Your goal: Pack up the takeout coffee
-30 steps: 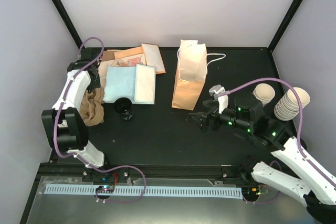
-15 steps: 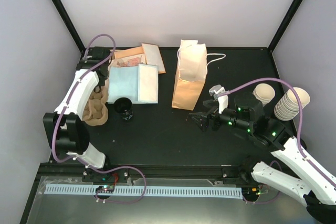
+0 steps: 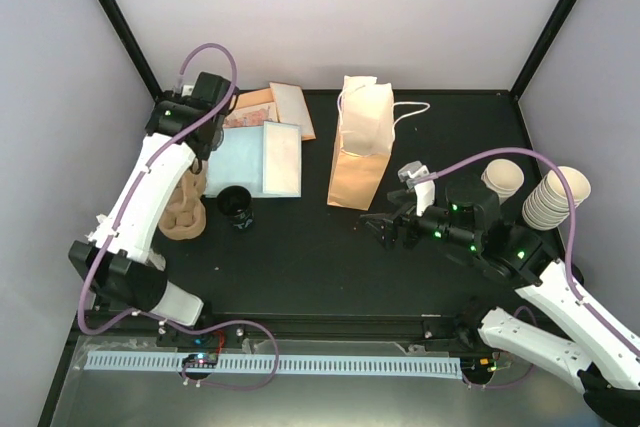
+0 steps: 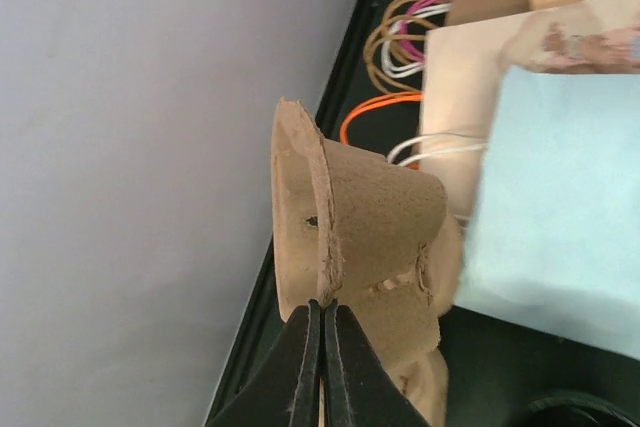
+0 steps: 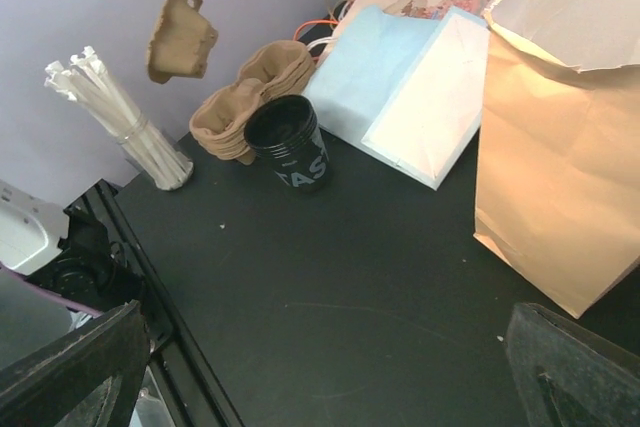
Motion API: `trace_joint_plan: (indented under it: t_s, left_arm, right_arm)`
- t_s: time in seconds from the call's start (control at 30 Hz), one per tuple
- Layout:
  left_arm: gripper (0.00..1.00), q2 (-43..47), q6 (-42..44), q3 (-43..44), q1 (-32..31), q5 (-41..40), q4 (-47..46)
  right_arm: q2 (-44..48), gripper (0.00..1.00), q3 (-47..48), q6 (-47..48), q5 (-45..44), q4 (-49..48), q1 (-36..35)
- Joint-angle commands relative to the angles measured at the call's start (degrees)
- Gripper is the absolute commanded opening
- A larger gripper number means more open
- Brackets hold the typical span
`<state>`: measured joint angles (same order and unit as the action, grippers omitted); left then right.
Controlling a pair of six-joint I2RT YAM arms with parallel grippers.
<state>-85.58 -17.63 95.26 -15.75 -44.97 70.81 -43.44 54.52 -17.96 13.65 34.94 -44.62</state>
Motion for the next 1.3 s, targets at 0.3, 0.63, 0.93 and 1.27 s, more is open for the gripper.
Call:
trace_joint_plan:
  t_s: [0.3, 0.63, 0.93, 1.27]
  left_arm:
    - [0.03, 14.7, -5.9, 1.0, -15.6, 30.5, 2.9]
    - [0.04, 17.1, -14.3, -10.5, -30.1, 35.8, -1.0]
    - [0.04, 3.8, -23.2, -12.7, -43.7, 18.1, 3.0]
    - [0.56, -7.4, -20.0, -10.6, -47.6, 30.8, -9.6]
  right_arm:
    - [3.3, 1.0, 1.3, -6.2, -16.4, 4.4, -0.2]
    - [8.3, 1.0, -3.1, -11.9, -21.5, 7.6, -0.3]
    - [10.3, 1.0, -6.1, -16.1, -25.2, 9.9, -0.3]
    - [10.1, 1.0, -8.7, -18.2, -22.7, 9.8, -0.2]
